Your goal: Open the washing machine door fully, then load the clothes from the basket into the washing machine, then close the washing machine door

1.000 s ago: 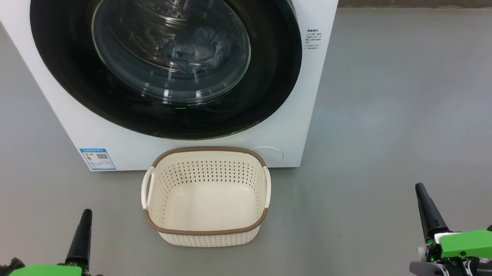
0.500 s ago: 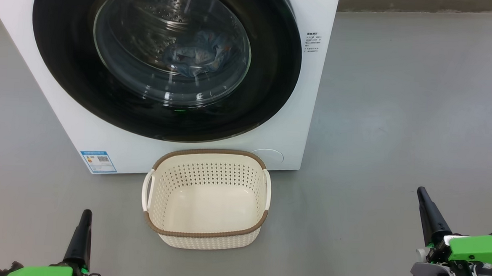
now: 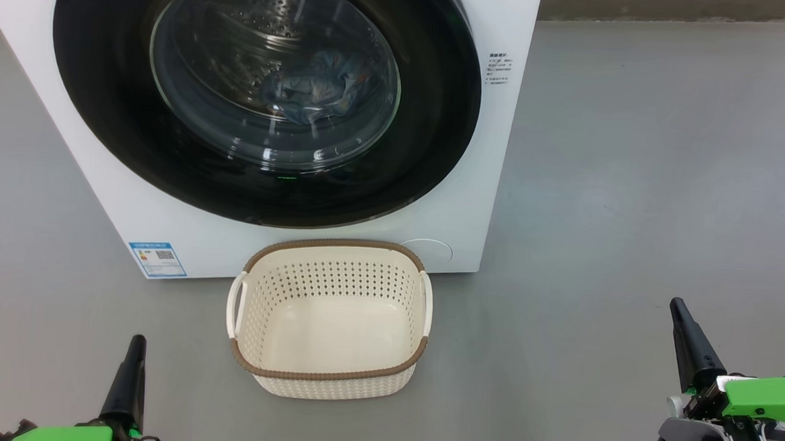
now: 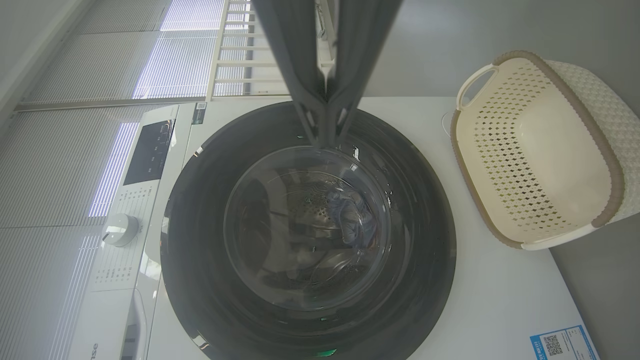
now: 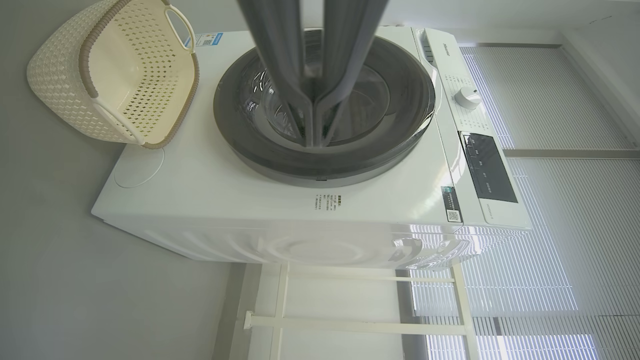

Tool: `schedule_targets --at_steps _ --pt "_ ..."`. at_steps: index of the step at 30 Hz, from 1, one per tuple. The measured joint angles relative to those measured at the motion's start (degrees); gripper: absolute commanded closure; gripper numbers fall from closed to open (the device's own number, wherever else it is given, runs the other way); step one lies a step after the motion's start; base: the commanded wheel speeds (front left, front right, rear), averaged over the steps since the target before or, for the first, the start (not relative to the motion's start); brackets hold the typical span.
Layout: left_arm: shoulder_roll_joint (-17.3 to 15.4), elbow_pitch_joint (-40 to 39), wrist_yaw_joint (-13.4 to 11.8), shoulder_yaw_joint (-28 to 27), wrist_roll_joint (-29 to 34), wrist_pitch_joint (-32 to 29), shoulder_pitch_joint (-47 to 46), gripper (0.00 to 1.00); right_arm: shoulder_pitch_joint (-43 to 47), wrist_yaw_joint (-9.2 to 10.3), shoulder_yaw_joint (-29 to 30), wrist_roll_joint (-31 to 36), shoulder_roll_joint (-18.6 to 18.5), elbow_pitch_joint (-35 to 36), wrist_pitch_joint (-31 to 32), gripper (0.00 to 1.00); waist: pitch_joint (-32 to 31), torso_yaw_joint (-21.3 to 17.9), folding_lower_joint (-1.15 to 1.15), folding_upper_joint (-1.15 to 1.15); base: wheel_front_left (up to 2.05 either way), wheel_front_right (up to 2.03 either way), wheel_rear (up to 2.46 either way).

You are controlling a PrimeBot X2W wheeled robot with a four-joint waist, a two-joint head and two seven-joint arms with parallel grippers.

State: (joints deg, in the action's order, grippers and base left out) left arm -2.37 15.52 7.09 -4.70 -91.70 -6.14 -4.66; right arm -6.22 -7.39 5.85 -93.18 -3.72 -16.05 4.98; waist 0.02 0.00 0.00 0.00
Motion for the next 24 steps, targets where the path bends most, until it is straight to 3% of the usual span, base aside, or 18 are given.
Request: schedule_targets --at_steps 24 --pt "0.00 0.01 0.00 -0.01 -0.01 0.00 -0.01 1.00 0.01 0.00 0.12 0.01 0.07 0.01 0.01 1.00 0.00 0.00 0.00 0.00 0.00 0.00 0.00"
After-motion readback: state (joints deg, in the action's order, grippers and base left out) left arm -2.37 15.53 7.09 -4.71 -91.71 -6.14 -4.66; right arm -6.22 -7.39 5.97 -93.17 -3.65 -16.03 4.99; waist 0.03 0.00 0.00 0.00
